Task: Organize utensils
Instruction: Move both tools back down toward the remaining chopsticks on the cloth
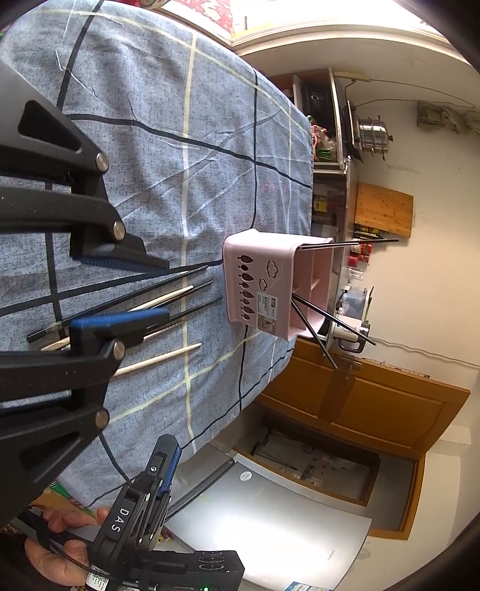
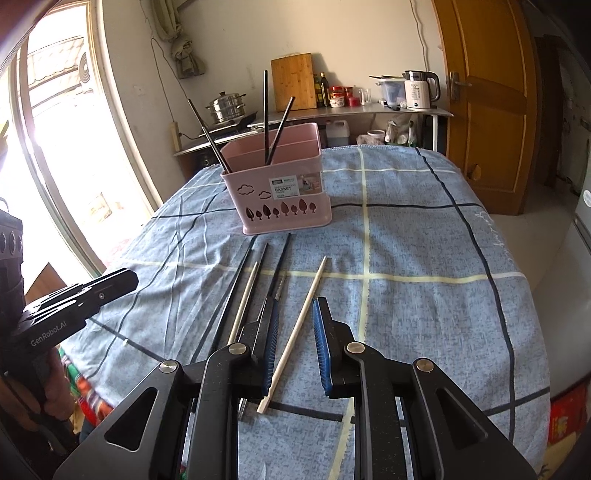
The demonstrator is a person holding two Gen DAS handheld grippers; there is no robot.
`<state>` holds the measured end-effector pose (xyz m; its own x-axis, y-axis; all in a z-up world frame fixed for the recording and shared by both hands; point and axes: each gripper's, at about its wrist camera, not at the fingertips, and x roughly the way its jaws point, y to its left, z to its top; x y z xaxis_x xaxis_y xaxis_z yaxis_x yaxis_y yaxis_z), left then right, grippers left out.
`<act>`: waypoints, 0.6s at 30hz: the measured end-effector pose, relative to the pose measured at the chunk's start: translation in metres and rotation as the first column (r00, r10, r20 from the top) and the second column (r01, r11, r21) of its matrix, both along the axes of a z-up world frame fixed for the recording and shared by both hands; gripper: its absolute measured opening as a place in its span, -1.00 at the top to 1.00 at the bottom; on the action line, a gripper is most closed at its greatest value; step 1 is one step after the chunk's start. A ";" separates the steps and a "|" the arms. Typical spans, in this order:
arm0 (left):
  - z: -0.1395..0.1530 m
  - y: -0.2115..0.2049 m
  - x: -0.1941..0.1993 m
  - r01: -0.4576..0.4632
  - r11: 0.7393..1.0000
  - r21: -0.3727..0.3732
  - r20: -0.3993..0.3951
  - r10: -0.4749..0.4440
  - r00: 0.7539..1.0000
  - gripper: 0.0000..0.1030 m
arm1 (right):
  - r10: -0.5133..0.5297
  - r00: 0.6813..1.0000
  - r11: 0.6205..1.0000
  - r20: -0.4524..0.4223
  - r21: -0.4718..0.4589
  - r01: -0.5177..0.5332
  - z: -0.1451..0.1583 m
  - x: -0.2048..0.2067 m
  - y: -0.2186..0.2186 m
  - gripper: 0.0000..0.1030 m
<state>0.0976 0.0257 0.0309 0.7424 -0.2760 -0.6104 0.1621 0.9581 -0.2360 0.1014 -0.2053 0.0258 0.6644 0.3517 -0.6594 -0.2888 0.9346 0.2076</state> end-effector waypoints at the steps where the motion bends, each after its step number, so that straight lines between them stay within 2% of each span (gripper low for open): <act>1: -0.002 -0.001 0.003 0.000 1.000 0.001 -0.004 0.000 1.000 0.57 | 0.000 1.000 1.000 -0.005 0.000 0.000 -0.002 0.002 0.001 0.62; 12: -0.038 -0.005 0.064 -0.008 1.000 0.002 -0.097 0.008 0.995 0.56 | -0.009 0.998 1.000 -0.067 -0.015 0.008 -0.029 0.040 0.013 0.61; 18: -0.060 -0.008 0.101 -0.018 1.000 -0.023 -0.165 0.014 0.986 0.56 | -0.023 0.994 1.000 -0.109 -0.024 0.020 -0.046 0.068 0.018 0.62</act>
<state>0.1986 0.0181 -0.0294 0.6368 -0.2809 -0.7180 0.1037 0.9540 -0.2813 0.1693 -0.1871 -0.0198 0.5950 0.3221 -0.7364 -0.2451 0.9453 0.2154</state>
